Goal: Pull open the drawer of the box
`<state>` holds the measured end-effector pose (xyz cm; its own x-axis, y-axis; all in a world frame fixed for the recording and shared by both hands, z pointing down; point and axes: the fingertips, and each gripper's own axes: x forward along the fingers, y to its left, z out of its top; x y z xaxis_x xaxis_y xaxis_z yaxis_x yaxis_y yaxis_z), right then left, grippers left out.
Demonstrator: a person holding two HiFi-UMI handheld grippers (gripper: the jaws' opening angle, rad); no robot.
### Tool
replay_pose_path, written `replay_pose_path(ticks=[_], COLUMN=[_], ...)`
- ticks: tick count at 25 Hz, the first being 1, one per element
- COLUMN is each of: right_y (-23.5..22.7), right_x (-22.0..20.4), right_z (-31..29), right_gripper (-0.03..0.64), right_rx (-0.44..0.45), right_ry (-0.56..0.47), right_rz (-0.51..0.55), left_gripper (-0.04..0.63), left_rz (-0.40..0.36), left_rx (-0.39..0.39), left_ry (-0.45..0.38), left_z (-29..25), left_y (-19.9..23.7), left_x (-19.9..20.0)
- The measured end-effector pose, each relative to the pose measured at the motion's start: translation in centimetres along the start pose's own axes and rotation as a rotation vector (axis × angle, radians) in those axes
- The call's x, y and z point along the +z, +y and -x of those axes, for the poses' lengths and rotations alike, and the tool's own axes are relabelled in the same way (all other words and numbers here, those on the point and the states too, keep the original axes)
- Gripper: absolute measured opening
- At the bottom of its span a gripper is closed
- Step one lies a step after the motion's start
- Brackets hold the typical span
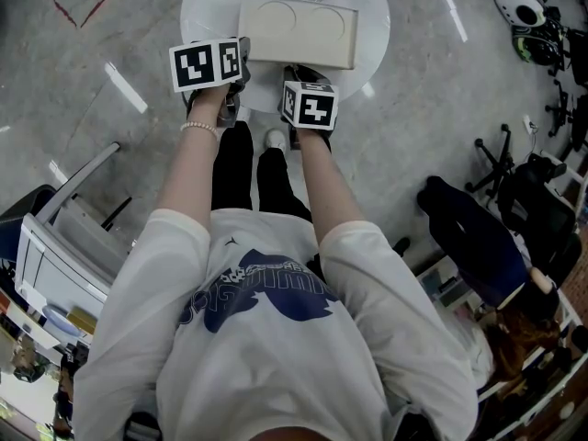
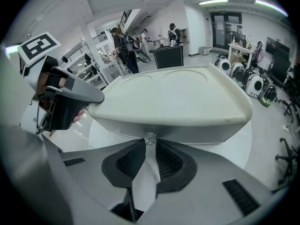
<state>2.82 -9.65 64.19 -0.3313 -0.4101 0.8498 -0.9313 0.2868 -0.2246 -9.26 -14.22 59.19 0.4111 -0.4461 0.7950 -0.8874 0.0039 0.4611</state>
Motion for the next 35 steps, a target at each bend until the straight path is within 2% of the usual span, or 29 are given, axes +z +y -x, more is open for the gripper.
replay_pose_path(ticks=[15, 35], right_y=[0.3, 0.8], right_x=[-0.8, -3.0], right_z=[0.5, 1.8], right_gripper=[0.06, 0.061], right_rx=[0.0, 0.004], right_ry=[0.003, 0.012], right_rz=[0.005, 0.003], left_gripper=[0.091, 0.091], left_rz=[0.044, 0.054], left_rx=[-0.012, -0.014], left_ry=[0.005, 0.009], left_z=[0.1, 0.1], left_y=[0.1, 0.1], left_x=[-0.2, -0.1])
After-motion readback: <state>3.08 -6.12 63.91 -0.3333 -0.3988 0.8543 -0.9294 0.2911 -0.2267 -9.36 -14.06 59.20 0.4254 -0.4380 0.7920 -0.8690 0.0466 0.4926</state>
